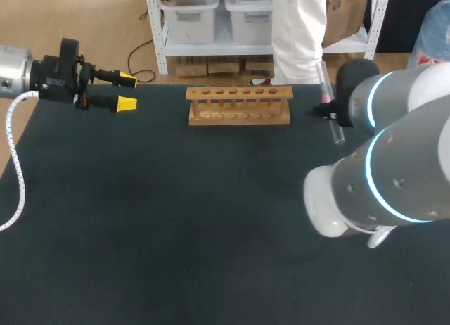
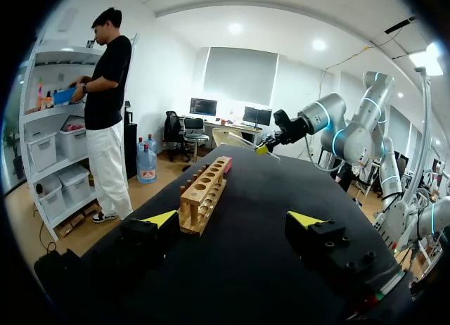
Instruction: Grasp the test tube, adjust it, and insert it.
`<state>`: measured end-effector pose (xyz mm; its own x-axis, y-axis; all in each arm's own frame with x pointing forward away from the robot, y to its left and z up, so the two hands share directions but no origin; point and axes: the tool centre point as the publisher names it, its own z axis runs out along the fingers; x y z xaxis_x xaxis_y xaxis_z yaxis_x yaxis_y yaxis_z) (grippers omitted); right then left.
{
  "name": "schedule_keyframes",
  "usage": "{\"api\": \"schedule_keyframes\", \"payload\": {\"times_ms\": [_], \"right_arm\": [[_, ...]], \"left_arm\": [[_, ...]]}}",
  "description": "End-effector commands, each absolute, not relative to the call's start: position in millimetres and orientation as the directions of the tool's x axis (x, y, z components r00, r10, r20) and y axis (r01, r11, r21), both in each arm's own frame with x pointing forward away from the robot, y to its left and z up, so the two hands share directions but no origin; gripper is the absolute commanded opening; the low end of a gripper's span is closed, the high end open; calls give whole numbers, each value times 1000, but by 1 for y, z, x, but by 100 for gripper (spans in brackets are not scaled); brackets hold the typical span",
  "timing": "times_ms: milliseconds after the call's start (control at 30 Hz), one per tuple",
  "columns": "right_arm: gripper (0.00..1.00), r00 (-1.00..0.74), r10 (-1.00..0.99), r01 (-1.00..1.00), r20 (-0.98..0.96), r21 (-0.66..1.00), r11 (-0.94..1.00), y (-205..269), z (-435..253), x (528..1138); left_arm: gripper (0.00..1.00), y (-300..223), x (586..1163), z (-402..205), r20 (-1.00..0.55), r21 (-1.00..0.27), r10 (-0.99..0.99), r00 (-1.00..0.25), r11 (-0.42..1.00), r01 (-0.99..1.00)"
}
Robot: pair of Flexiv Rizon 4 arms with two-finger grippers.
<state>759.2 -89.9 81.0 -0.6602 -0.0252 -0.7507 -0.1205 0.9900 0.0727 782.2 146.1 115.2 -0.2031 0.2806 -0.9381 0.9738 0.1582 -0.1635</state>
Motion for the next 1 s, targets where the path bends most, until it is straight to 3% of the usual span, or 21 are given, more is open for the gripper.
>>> {"api": "schedule_keyframes", "payload": {"times_ms": [33, 467, 1000], "right_arm": [[0, -652, -31, -130, -758, 71, 989, -67, 82, 760], [0, -642, -109, -266, -759, 88, 960, -6, 74, 785], [0, -684, -90, -225, -723, 92, 970, 17, 64, 794]], "left_arm": [[100, 146, 782, 114, -939, -161, 278, -200, 157, 974], [100, 146, 782, 114, -939, -161, 278, -200, 157, 974], [100, 146, 782, 114, -939, -161, 278, -200, 157, 974]]}}
